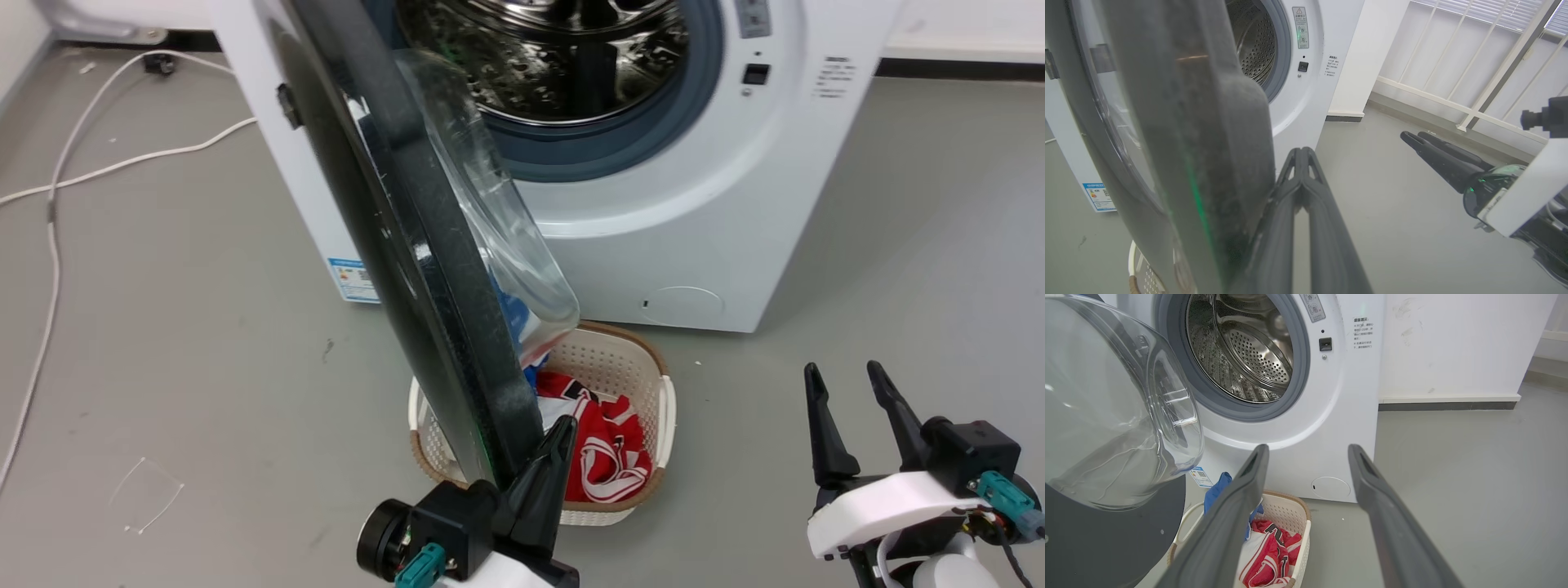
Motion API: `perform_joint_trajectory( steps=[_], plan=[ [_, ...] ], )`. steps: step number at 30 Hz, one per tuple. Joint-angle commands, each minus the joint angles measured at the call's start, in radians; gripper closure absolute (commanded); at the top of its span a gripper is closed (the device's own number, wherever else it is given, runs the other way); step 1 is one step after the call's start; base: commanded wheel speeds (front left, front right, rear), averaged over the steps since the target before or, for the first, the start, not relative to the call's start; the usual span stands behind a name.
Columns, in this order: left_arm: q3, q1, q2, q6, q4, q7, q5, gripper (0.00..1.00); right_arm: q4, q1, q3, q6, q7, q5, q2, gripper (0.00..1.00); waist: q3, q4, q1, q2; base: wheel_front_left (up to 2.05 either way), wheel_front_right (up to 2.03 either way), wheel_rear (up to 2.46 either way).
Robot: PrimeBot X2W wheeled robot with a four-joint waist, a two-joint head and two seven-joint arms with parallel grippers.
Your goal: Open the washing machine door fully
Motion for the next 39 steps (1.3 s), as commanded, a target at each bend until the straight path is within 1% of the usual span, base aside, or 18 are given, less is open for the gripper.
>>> perform_joint_trajectory(
  steps=[1, 6, 12, 17, 21, 24, 29, 32, 39],
  plan=[
    [0.013, 0.015, 0.014, 0.013, -0.010, 0.002, 0.003, 1.00, -0.007, -0.007, -0.005, 0.000, 0.003, -0.005, 0.002, 0.00, 0.002, 0.033, 0.0000, 0.0000, 0.00, 0.00, 0.00],
    [0.020, 0.047, 0.018, 0.040, -0.054, 0.016, -0.005, 1.00, -0.019, 0.010, -0.046, 0.000, 0.012, -0.007, 0.002, 0.00, 0.003, 0.110, 0.0000, 0.0000, 0.00, 0.00, 0.00],
    [0.029, 0.059, 0.019, 0.069, -0.093, -0.008, 0.006, 1.00, -0.048, 0.032, -0.113, 0.000, 0.026, -0.018, 0.002, 0.00, 0.007, 0.212, 0.0000, 0.0000, 0.00, 0.00, 0.00],
    [0.046, 0.080, 0.017, 0.097, -0.117, -0.029, 0.008, 1.00, -0.079, 0.044, -0.140, 0.000, 0.046, -0.030, 0.002, 0.00, 0.005, 0.280, 0.0000, 0.0000, 0.00, 0.00, 0.00],
    [0.079, 0.090, 0.019, 0.121, -0.129, -0.048, -0.004, 1.00, -0.100, 0.048, -0.141, 0.000, 0.064, -0.035, 0.002, 0.00, 0.009, 0.317, 0.0000, 0.0000, 0.00, 0.00, 0.00],
    [0.122, 0.091, 0.029, 0.140, -0.138, -0.070, -0.013, 1.00, -0.115, 0.051, -0.142, 0.000, 0.073, -0.037, 0.002, 0.00, 0.012, 0.333, 0.0000, 0.0000, 0.00, 0.00, 0.00],
    [0.196, 0.065, 0.062, 0.142, -0.142, -0.090, -0.041, 1.00, -0.140, 0.046, -0.145, 0.000, 0.088, -0.041, 0.002, 0.00, 0.021, 0.336, 0.0000, 0.0000, 0.00, 0.00, 0.00],
    [0.266, 0.045, 0.086, 0.139, -0.136, -0.108, -0.078, 1.00, -0.155, 0.039, -0.140, 0.000, 0.098, -0.051, 0.001, 0.00, 0.030, 0.322, 0.0000, 0.0000, 0.00, 0.00, 0.00],
    [0.449, -0.004, 0.151, 0.135, -0.075, -0.140, -0.156, 1.00, -0.208, 0.023, -0.133, 0.000, 0.125, -0.076, 0.001, 0.00, 0.071, 0.270, 0.0000, 0.0000, 0.00, 0.00, 0.00]
  ],
)
